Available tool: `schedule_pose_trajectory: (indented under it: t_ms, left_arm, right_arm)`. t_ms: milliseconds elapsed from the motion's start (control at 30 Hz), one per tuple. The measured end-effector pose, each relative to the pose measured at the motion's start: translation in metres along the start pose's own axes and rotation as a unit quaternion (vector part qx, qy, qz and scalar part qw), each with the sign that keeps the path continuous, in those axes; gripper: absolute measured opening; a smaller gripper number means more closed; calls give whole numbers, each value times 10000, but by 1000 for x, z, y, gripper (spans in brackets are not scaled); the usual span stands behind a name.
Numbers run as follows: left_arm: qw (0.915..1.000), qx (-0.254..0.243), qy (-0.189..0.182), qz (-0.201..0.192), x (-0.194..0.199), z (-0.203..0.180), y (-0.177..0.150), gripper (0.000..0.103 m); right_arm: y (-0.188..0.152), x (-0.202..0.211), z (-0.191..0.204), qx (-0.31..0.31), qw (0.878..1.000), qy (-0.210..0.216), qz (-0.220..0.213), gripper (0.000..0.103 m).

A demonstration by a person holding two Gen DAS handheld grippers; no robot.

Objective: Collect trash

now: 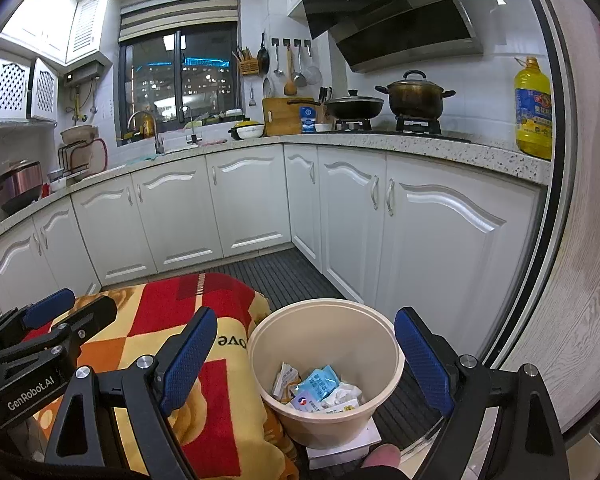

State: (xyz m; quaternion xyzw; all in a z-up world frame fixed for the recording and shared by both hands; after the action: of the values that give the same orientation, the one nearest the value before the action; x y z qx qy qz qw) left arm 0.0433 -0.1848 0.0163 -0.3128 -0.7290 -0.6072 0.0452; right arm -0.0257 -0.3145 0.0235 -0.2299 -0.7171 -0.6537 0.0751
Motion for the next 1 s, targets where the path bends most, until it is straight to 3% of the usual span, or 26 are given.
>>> schedule_pose_trajectory:
  t_ms: [1000]
  left_arm:
    - [9999,94,-112,80,-8,1,-5,70]
  right_arm:
    - [1,-8,0,48,9999,30,121,89]
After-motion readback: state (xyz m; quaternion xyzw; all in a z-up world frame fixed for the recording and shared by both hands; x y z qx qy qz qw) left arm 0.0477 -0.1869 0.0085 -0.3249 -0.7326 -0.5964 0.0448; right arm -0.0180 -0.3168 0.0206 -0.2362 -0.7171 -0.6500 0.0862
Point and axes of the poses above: each gripper's, at about its wrist camera, not at the fingertips, and x roughly against the way its jaws point, z to its left, y to its top, the point moved 2 cm from there along -x, roughly the way its jaws point, and after that the axes turned 10 degrees about x, right-handed, at the moved point
